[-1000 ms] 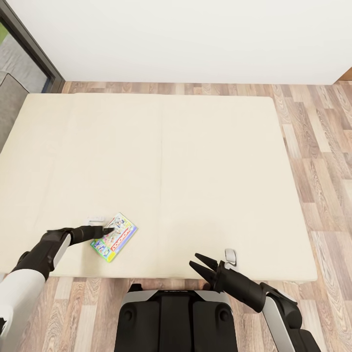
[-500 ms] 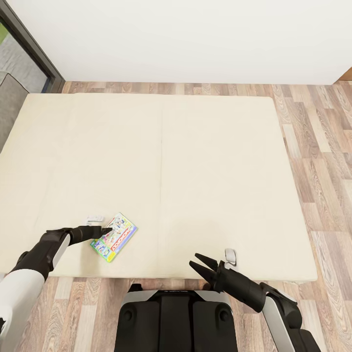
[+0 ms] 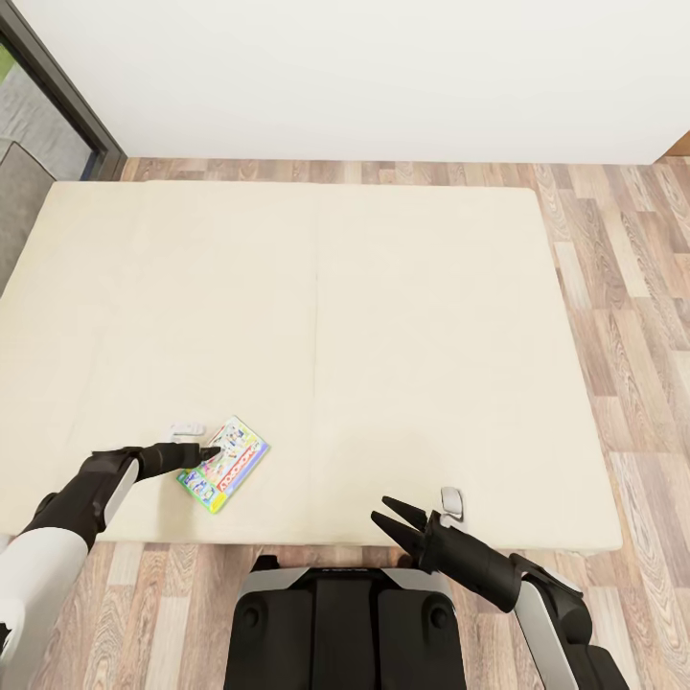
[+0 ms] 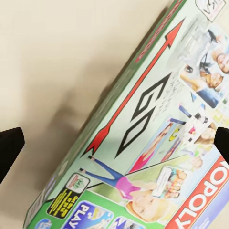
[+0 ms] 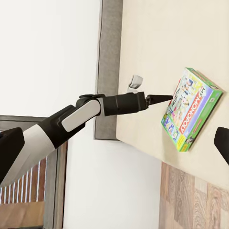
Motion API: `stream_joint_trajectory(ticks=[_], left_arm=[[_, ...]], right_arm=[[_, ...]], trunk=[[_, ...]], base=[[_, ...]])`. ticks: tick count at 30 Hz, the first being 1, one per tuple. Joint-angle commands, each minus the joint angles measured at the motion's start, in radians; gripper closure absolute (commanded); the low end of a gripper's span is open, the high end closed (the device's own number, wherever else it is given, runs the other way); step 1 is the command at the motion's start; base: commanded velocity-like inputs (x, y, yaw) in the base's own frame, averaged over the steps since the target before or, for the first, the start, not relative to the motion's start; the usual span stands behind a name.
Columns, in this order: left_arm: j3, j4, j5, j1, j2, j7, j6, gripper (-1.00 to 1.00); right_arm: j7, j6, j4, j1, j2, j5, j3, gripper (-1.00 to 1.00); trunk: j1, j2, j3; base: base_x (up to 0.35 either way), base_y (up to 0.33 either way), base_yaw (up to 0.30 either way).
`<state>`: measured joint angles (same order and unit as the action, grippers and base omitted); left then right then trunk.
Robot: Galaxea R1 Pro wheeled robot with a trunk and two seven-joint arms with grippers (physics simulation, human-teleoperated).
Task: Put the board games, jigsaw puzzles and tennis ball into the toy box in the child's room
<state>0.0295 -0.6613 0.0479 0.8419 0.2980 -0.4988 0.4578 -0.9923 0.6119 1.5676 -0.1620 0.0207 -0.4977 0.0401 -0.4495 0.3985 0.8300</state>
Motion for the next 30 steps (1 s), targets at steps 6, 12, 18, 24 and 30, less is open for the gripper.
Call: stream_joint_trajectory(ticks=[6, 12, 18, 24, 30], left_arm=[[0.0, -0.001, 0.004, 0.0, 0.0, -0.003, 0.009, -1.0], [0.0, -0.001, 0.004, 0.0, -0.001, -0.003, 0.009, -1.0], [0.0, -0.001, 0.004, 0.0, -0.002, -0.003, 0.009, -1.0], [0.0, -0.001, 0.004, 0.0, -0.003, -0.003, 0.009, -1.0], [0.0, -0.001, 0.004, 0.0, -0.005, -0.003, 0.009, -1.0]], right_arm=[[-0.002, 0.008, 0.0, 0.0, 0.001, -0.004, 0.001, -1.0], [-0.002, 0.007, 0.0, 0.0, 0.001, -0.005, 0.002, -1.0], [-0.002, 0.006, 0.0, 0.001, 0.001, -0.004, 0.003, -1.0], [-0.002, 0.006, 0.0, 0.0, 0.001, -0.003, 0.003, -1.0], [-0.002, 0.008, 0.0, 0.0, 0.001, -0.005, 0.003, -1.0]], trunk=[[-0.001, 0.002, 0.007], [-0.001, 0.002, 0.014], [-0.001, 0.002, 0.016], [-0.001, 0.002, 0.016], [-0.001, 0.002, 0.02]], base=[[0.0, 0.0, 0.0], [0.0, 0.0, 0.0], [0.0, 0.0, 0.0], [0.0, 0.0, 0.0], [0.0, 0.0, 0.0]])
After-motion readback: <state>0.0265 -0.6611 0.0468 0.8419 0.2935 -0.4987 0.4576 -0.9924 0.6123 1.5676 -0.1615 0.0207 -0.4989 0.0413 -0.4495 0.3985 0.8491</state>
